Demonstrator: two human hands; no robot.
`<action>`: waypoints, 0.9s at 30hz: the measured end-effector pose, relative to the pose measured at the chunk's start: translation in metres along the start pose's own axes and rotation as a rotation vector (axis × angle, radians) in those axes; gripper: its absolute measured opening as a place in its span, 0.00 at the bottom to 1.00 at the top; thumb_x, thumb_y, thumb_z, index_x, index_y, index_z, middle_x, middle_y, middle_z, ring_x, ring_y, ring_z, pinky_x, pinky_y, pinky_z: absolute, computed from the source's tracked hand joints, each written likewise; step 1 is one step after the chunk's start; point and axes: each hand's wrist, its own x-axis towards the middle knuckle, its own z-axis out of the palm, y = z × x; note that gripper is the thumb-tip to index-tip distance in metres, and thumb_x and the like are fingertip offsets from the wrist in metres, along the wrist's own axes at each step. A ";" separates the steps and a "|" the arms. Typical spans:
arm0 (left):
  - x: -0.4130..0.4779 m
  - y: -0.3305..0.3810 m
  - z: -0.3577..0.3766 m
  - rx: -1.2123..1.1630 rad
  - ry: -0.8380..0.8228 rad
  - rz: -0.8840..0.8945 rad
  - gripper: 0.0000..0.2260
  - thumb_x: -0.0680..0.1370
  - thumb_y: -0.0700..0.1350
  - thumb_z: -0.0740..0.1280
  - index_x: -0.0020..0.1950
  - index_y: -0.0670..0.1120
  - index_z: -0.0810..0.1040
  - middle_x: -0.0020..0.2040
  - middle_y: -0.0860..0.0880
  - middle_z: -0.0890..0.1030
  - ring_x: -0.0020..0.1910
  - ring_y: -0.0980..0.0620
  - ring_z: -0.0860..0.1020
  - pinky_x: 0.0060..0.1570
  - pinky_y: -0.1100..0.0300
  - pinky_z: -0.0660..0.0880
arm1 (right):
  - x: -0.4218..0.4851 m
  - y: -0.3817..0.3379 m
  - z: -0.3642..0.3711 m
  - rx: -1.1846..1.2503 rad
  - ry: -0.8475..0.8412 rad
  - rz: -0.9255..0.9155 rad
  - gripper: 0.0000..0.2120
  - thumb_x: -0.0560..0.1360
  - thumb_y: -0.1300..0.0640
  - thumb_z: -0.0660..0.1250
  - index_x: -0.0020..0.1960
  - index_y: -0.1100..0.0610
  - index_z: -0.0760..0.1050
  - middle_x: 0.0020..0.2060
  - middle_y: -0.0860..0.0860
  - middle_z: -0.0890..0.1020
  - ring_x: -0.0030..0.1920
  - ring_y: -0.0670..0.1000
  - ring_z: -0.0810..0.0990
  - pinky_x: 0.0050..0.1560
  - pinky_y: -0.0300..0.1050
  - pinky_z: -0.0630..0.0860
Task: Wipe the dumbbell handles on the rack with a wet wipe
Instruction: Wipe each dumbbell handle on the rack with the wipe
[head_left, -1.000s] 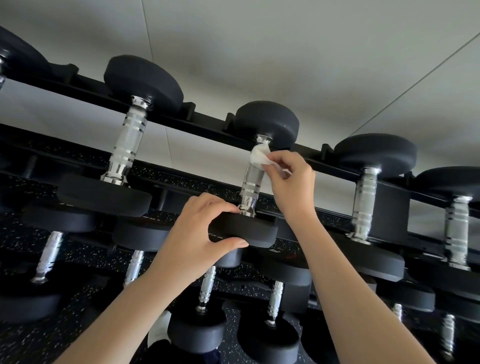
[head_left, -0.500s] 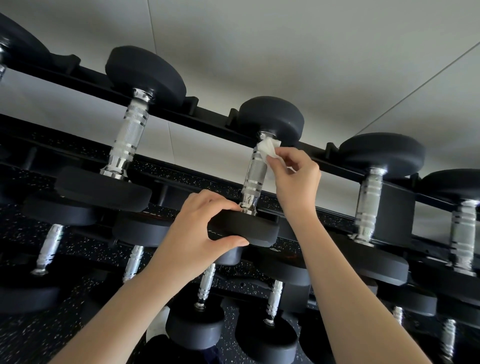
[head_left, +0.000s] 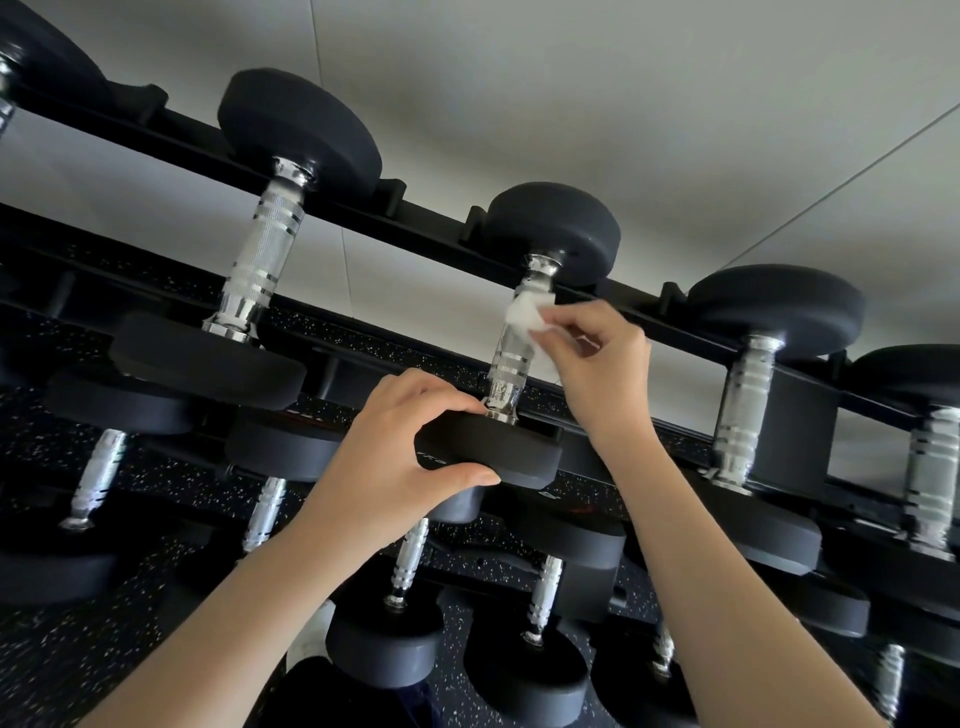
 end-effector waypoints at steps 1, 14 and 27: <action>0.000 0.000 0.000 0.002 0.001 0.001 0.20 0.62 0.62 0.68 0.52 0.57 0.79 0.51 0.61 0.74 0.56 0.58 0.71 0.53 0.71 0.65 | -0.006 0.001 -0.003 -0.012 -0.050 -0.011 0.06 0.70 0.64 0.72 0.46 0.56 0.82 0.44 0.50 0.82 0.44 0.44 0.79 0.45 0.33 0.74; -0.001 -0.001 0.001 -0.019 0.032 0.010 0.22 0.61 0.61 0.69 0.53 0.54 0.80 0.51 0.60 0.75 0.56 0.57 0.72 0.53 0.66 0.68 | -0.022 -0.010 -0.011 -0.180 -0.414 -0.126 0.06 0.68 0.64 0.74 0.44 0.57 0.84 0.37 0.45 0.80 0.40 0.43 0.78 0.44 0.29 0.70; -0.002 -0.003 0.003 -0.055 0.046 -0.009 0.21 0.61 0.60 0.71 0.52 0.57 0.80 0.50 0.60 0.75 0.55 0.56 0.72 0.52 0.69 0.66 | -0.015 -0.014 -0.006 -0.362 -0.475 -0.257 0.06 0.69 0.65 0.73 0.44 0.57 0.84 0.40 0.52 0.82 0.42 0.51 0.79 0.46 0.40 0.75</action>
